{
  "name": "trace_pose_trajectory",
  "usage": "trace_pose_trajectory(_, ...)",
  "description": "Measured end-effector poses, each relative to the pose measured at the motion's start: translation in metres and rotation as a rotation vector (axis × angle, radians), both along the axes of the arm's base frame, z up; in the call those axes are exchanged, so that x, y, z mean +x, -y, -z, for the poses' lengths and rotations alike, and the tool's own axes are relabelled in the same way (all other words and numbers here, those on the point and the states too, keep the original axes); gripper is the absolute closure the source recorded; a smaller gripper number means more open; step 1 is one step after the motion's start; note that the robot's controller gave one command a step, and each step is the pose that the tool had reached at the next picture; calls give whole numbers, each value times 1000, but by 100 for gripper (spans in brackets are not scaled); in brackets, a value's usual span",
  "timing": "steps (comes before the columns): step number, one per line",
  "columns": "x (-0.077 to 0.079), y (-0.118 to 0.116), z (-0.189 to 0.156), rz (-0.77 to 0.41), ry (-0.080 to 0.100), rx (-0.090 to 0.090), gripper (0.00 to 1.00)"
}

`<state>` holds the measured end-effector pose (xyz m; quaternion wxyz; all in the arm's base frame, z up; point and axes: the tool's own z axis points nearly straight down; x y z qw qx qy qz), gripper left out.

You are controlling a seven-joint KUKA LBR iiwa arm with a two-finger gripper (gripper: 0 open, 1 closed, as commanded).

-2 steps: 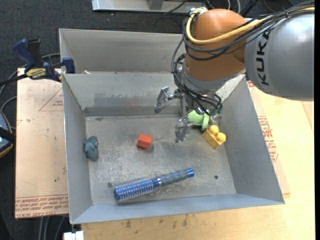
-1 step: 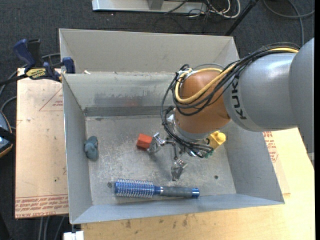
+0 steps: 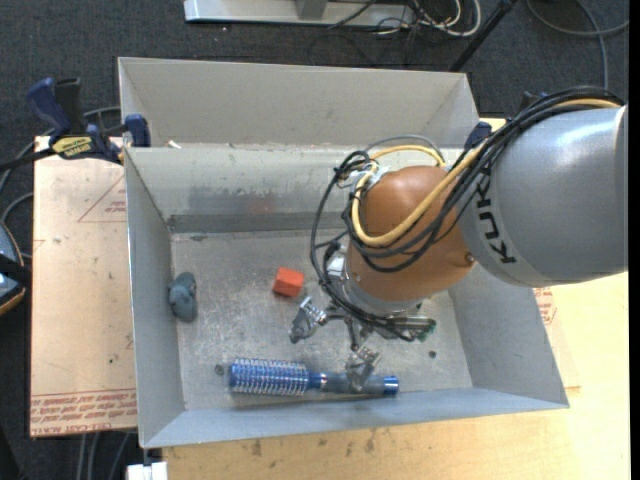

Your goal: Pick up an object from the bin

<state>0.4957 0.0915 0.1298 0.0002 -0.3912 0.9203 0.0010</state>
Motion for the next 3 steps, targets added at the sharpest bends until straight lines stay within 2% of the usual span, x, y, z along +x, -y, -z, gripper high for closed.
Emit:
trace_pose_trajectory(1,-12,-20,45,-205,11,1,0)
trace_pose_trajectory(2,-11,-20,44,-198,14,4,100)
trace_pose_trajectory(3,-2,-12,-94,-393,9,0,100)
